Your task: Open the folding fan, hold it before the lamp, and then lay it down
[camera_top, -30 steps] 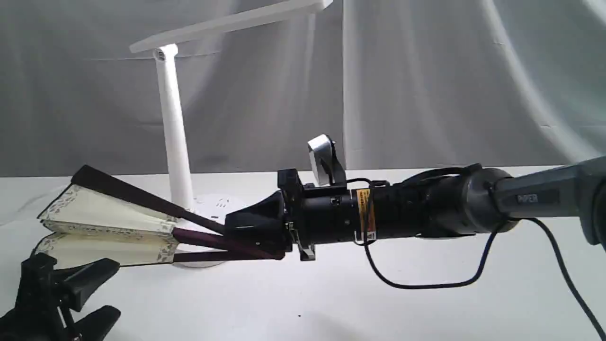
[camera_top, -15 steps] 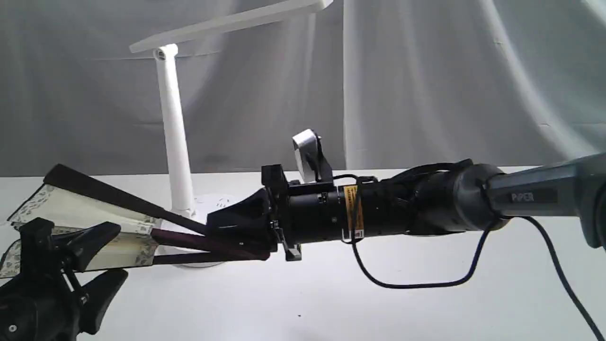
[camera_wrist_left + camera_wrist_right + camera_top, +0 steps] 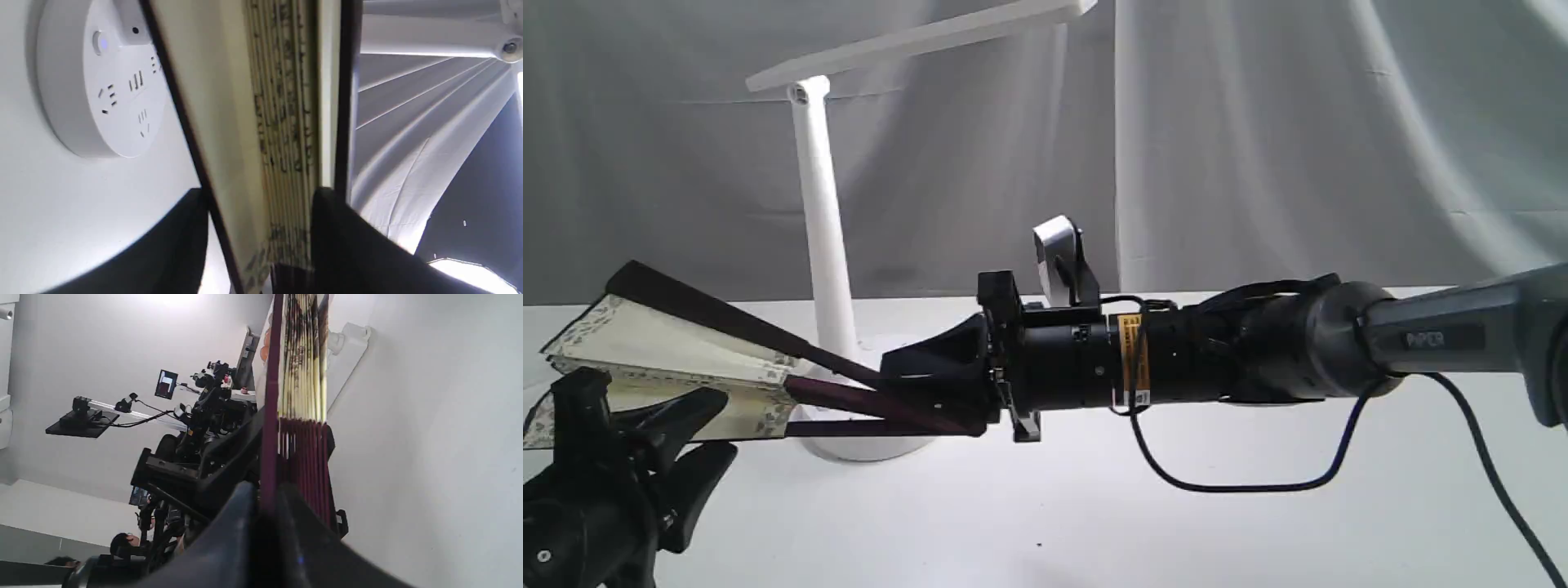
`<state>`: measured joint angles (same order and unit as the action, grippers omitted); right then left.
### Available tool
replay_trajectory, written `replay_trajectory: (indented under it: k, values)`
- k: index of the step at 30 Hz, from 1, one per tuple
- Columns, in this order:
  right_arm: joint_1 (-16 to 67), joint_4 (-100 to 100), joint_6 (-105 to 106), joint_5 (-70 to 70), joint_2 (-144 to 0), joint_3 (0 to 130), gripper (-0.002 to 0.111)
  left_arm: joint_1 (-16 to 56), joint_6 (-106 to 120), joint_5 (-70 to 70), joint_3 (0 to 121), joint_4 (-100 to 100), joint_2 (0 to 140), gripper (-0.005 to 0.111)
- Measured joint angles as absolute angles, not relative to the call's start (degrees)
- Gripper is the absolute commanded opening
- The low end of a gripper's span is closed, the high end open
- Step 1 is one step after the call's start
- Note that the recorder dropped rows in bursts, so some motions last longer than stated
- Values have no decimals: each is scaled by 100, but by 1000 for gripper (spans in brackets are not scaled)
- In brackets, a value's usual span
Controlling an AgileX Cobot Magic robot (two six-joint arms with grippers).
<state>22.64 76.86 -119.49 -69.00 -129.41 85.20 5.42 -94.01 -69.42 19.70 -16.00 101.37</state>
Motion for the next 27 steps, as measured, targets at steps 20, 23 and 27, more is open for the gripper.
replay_trajectory:
  k: [20,23,27]
  values:
    - [2264,7845,-11974,-6911,-12932,8520,0,538,-9330,-6909,2008,-1611,10147,0]
    - [2264,7894,-11974,-6911,-12932,8520,0,538,-9216,-6909,2008,-1614,10147,6]
    - [2264,7894,-11974,-6911,-12932,8520,0,538,-9178,-6898,2008,-1638,10147,25]
